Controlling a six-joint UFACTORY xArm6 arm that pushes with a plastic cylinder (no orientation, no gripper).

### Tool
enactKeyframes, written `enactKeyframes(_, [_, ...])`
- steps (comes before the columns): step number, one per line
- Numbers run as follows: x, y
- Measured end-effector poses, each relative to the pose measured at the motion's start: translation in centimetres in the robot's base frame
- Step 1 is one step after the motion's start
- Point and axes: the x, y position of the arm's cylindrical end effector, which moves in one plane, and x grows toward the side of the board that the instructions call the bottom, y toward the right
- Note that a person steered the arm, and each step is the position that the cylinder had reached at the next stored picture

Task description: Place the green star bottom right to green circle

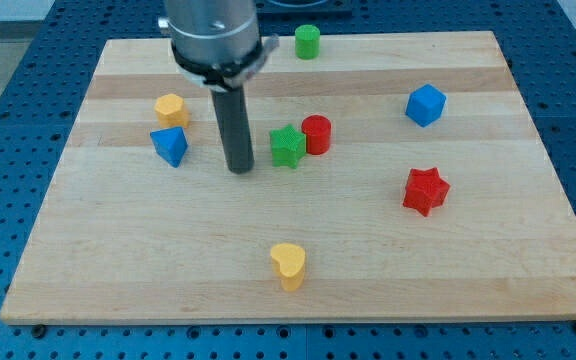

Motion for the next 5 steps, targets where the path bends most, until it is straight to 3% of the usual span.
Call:
enactKeyframes(1, [1.3,4.1])
enactKeyframes(2, [-0.6,6.0])
enactKeyframes(5, [-6.1,-0.1])
